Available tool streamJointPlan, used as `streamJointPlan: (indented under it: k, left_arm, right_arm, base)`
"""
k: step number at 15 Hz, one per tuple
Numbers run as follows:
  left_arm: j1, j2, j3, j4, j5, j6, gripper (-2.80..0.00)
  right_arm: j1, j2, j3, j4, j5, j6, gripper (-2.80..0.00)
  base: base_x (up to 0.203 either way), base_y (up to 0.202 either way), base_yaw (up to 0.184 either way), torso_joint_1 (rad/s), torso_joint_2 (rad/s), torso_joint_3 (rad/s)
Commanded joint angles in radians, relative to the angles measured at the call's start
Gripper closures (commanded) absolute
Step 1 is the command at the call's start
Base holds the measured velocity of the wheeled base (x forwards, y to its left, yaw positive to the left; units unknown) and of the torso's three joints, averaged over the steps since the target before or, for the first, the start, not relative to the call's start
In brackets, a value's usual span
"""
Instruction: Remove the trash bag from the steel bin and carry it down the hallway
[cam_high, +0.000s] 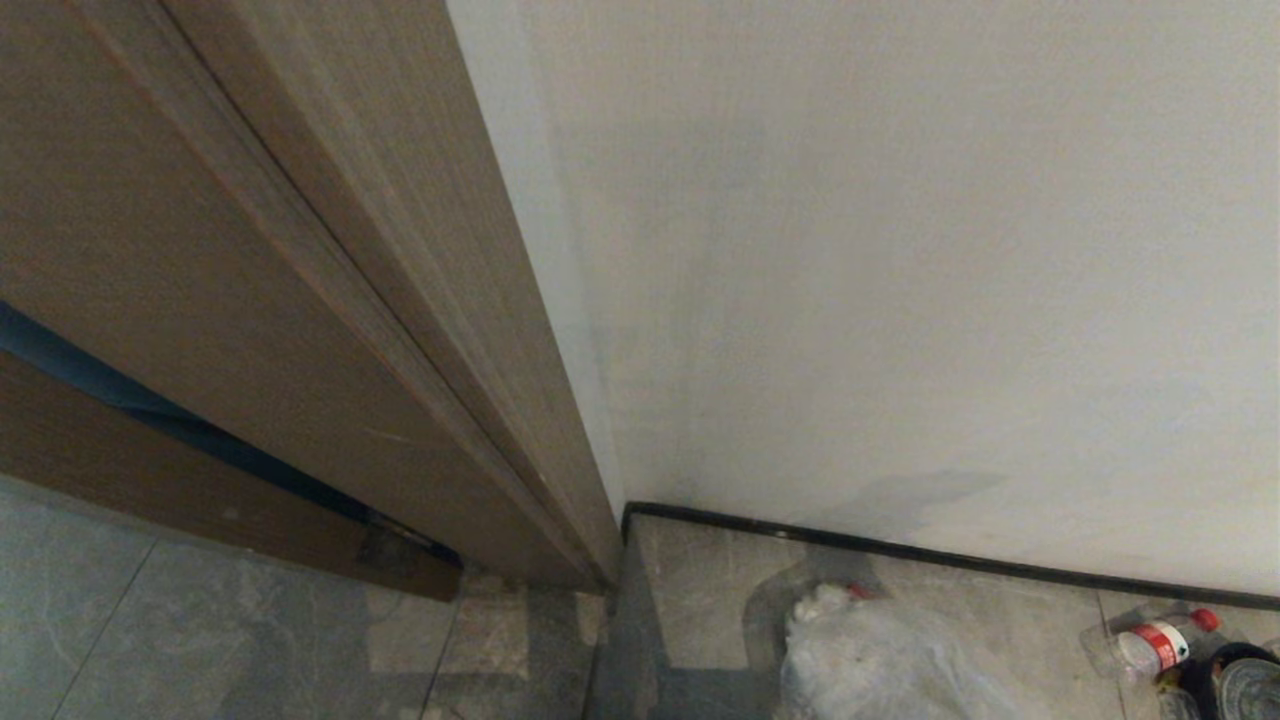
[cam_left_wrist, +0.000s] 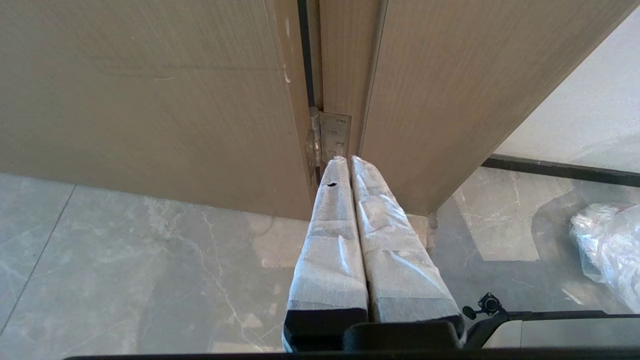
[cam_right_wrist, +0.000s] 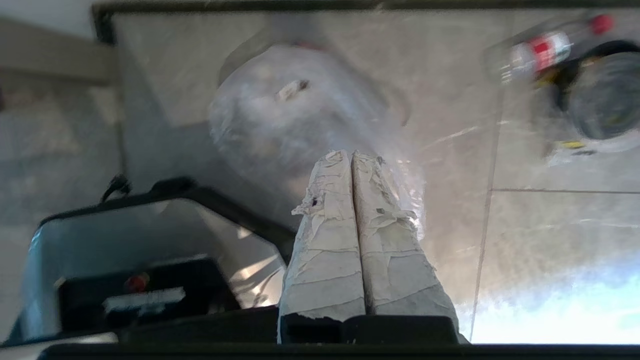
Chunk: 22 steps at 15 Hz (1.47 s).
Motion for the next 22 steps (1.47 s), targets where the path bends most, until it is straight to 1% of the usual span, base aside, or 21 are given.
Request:
streamJointPlan:
  k: [1, 2, 3, 4, 5, 6, 7, 8, 9, 12, 15, 17, 18, 19, 22]
  left_arm:
    - [0.0, -0.001, 0.0, 0.001, 0.001, 0.0, 0.0]
    - [0.0, 0.0, 0.0, 0.001, 0.001, 0.0, 0.0]
    - [0.0, -0.002, 0.0, 0.001, 0.001, 0.0, 0.0]
    - [0.0, 0.0, 0.0, 0.001, 0.001, 0.0, 0.0]
    - [0.0, 0.0, 0.0, 0.001, 0.001, 0.0, 0.0]
    - [0.0, -0.002, 0.0, 0.001, 0.001, 0.0, 0.0]
    - [0.0, 0.0, 0.0, 0.001, 0.001, 0.0, 0.0]
    - [0.0, 0.0, 0.0, 0.001, 0.001, 0.0, 0.0]
    - [0.0, 0.0, 0.0, 0.0, 0.001, 0.0, 0.0]
    - [0.0, -0.001, 0.0, 0.001, 0.001, 0.0, 0.0]
    - [0.0, 0.0, 0.0, 0.001, 0.001, 0.0, 0.0]
    - [0.0, 0.0, 0.0, 0.001, 0.001, 0.0, 0.0]
    - [0.0, 0.0, 0.0, 0.0, 0.001, 0.0, 0.0]
    - [0.0, 0.0, 0.0, 0.0, 0.001, 0.0, 0.0]
    - [0.0, 0.0, 0.0, 0.001, 0.0, 0.0, 0.0]
  right_arm:
    - [-0.131, -0.105, 0.019, 0.009, 0.055, -0.051, 0.0]
    - [-0.204, -0.151, 0.027, 0.012, 0.109, -0.079, 0.0]
    - [-0.236, -0.202, 0.046, 0.011, 0.142, -0.099, 0.0]
    - [-0.249, -0.23, 0.08, 0.001, 0.146, -0.124, 0.0]
    - [-0.252, -0.23, 0.102, -0.011, 0.134, -0.14, 0.0]
    - [-0.239, -0.23, 0.116, -0.024, 0.134, -0.144, 0.0]
    - [-0.195, -0.233, 0.13, -0.037, 0.133, -0.146, 0.0]
    - [-0.129, -0.249, 0.144, -0.048, 0.128, -0.148, 0.0]
    - [-0.104, -0.285, 0.158, -0.058, 0.125, -0.15, 0.0]
    - [-0.105, -0.351, 0.212, -0.103, 0.127, -0.155, 0.0]
    - [-0.105, -0.512, 0.243, -0.134, 0.143, -0.175, 0.0]
    - [-0.105, -0.514, 0.299, -0.257, 0.152, -0.176, 0.0]
    - [-0.105, -0.511, 0.311, -0.286, 0.159, -0.184, 0.0]
    - [-0.105, -0.511, 0.313, -0.292, 0.165, -0.216, 0.0]
    - [-0.105, -0.51, 0.315, -0.291, 0.162, -0.212, 0.0]
  base:
    - [0.0, 0.0, 0.0, 0.0, 0.0, 0.0]
    - [0.0, 0.0, 0.0, 0.0, 0.0, 0.0]
    - [0.0, 0.0, 0.0, 0.0, 0.0, 0.0]
    - [0.0, 0.0, 0.0, 0.0, 0.0, 0.0]
    - [0.0, 0.0, 0.0, 0.0, 0.0, 0.0]
    - [0.0, 0.0, 0.0, 0.0, 0.0, 0.0]
    - [0.0, 0.0, 0.0, 0.0, 0.0, 0.0]
    - [0.0, 0.0, 0.0, 0.0, 0.0, 0.0]
    - [0.0, 0.0, 0.0, 0.0, 0.0, 0.0]
    - [0.0, 0.0, 0.0, 0.0, 0.0, 0.0]
    - [0.0, 0.0, 0.0, 0.0, 0.0, 0.0]
    - [0.0, 0.0, 0.0, 0.0, 0.0, 0.0]
    - [0.0, 0.0, 0.0, 0.0, 0.0, 0.0]
    - [0.0, 0.0, 0.0, 0.0, 0.0, 0.0]
    - [0.0, 0.0, 0.0, 0.0, 0.0, 0.0]
